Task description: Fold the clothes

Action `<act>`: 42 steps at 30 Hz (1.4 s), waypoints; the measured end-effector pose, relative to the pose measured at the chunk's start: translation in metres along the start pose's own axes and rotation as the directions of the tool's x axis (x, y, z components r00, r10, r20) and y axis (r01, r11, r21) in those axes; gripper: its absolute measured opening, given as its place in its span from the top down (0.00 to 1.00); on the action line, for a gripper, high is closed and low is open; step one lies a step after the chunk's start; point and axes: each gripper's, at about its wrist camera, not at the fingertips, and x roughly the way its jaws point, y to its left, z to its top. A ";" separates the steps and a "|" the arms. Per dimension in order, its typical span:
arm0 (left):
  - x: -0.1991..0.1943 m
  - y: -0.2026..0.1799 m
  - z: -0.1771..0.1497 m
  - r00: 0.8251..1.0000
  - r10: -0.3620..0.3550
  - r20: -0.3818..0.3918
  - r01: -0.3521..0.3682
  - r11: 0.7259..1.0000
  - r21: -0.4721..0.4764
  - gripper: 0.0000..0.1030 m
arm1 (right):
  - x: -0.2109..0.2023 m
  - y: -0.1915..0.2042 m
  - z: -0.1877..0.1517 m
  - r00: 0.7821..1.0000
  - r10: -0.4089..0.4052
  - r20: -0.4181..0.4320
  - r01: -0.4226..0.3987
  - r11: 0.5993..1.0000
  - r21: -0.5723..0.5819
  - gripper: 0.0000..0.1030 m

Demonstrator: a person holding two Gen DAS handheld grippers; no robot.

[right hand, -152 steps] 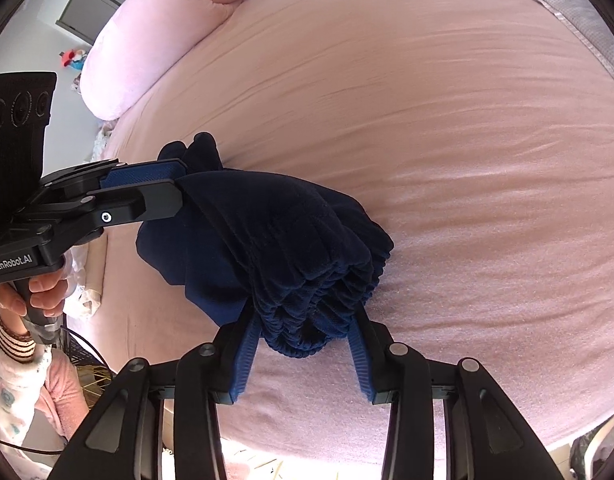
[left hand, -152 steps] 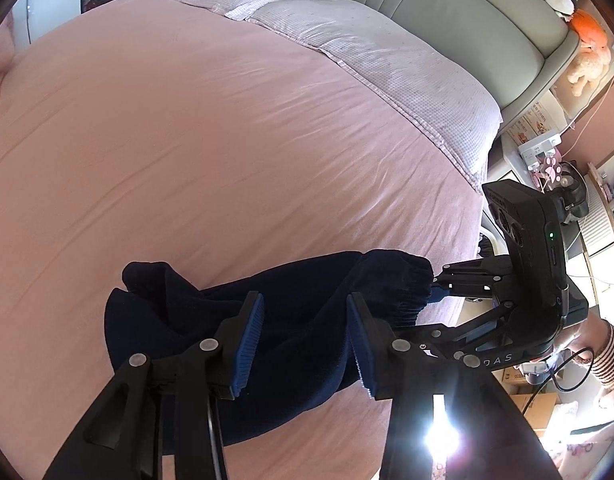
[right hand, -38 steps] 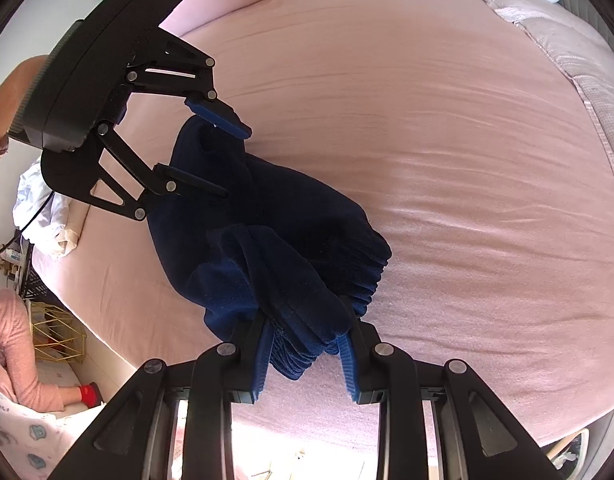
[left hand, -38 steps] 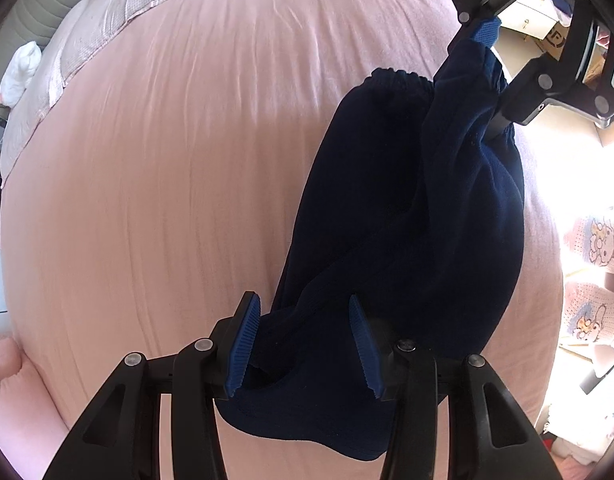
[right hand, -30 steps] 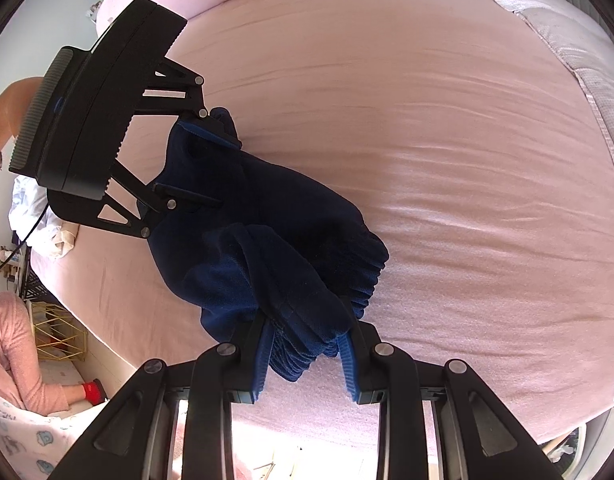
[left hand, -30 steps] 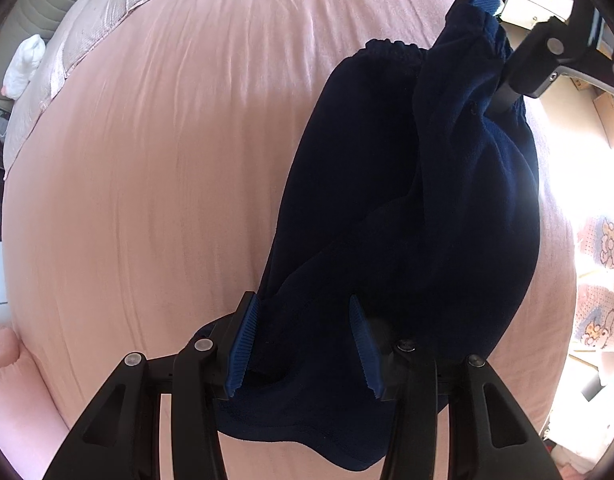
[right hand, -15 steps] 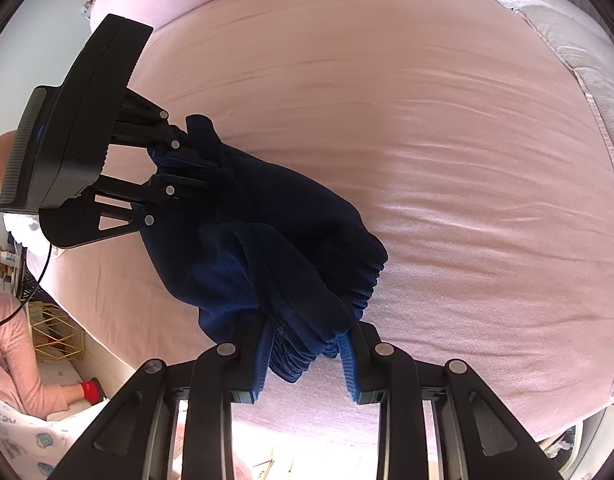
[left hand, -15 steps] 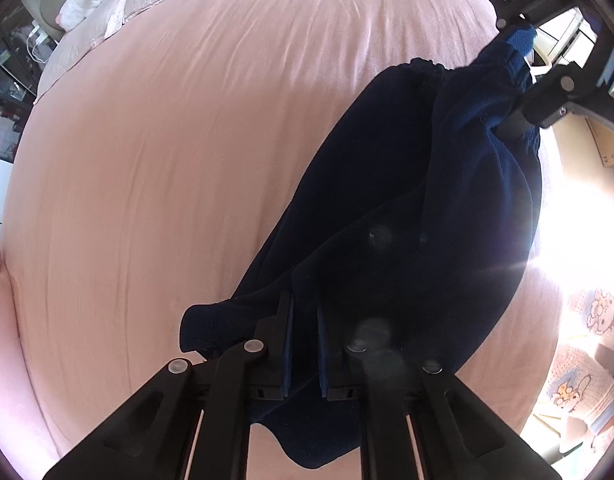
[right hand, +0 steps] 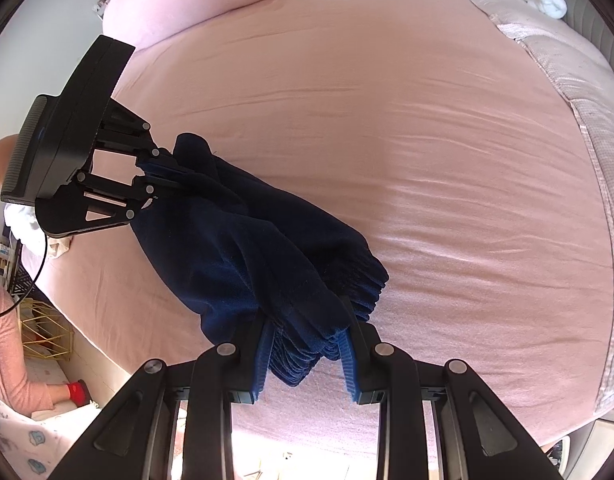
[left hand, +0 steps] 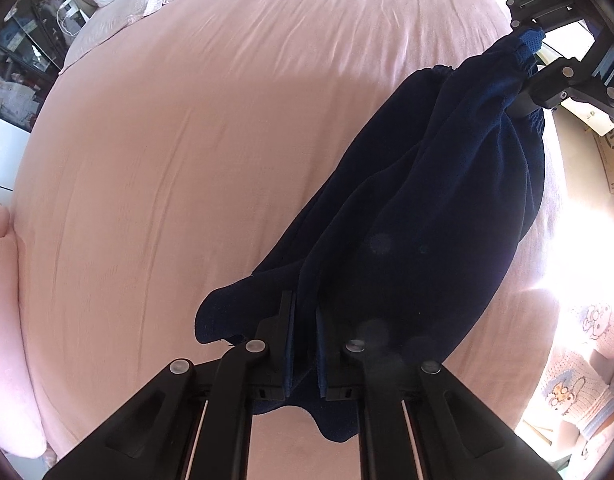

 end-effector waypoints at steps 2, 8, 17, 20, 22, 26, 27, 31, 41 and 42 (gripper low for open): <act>0.000 0.007 0.001 1.000 0.001 -0.002 -0.001 1.000 -0.020 0.93 | 0.001 -0.004 0.001 1.000 0.001 0.003 -0.001 1.000 0.018 0.72; 0.012 0.023 0.007 0.999 0.039 -0.016 -0.040 0.998 -0.054 0.93 | 0.012 -0.026 0.007 0.997 0.077 -0.004 -0.076 0.982 0.171 0.72; 0.035 0.049 0.018 0.998 0.053 -0.043 -0.059 0.987 -0.152 0.92 | 0.024 -0.036 0.020 1.000 0.016 -0.015 -0.013 0.976 0.218 0.72; 0.046 0.052 0.021 0.998 0.054 -0.043 -0.061 0.982 -0.178 0.91 | 0.032 -0.044 0.018 0.999 0.034 -0.032 -0.024 0.963 0.270 0.70; 0.052 0.050 0.024 0.996 0.081 -0.044 -0.087 0.982 -0.169 0.91 | 0.035 -0.048 0.015 0.999 0.031 -0.035 -0.020 0.959 0.284 0.66; 0.061 0.046 0.030 0.990 0.136 -0.043 -0.141 0.979 -0.147 0.90 | 0.039 -0.053 0.015 0.999 0.026 -0.040 -0.012 0.951 0.308 0.60; 0.062 0.046 0.031 0.989 0.143 -0.043 -0.148 0.978 -0.148 0.90 | 0.041 -0.055 0.015 0.999 0.028 -0.042 -0.014 0.949 0.314 0.59; 0.061 0.064 0.035 0.996 0.082 -0.022 -0.085 0.960 -0.268 0.89 | 0.042 -0.060 0.013 0.998 0.046 -0.035 -0.031 0.935 0.353 0.55; 0.051 0.130 0.013 0.983 -0.104 0.150 0.179 0.710 -0.681 0.58 | 0.042 -0.067 0.006 0.991 0.137 0.010 -0.129 0.909 0.397 0.54; 0.050 0.134 0.010 0.982 -0.099 0.161 0.184 0.695 -0.695 0.52 | 0.043 -0.069 0.004 0.989 0.149 0.014 -0.142 0.903 0.406 0.54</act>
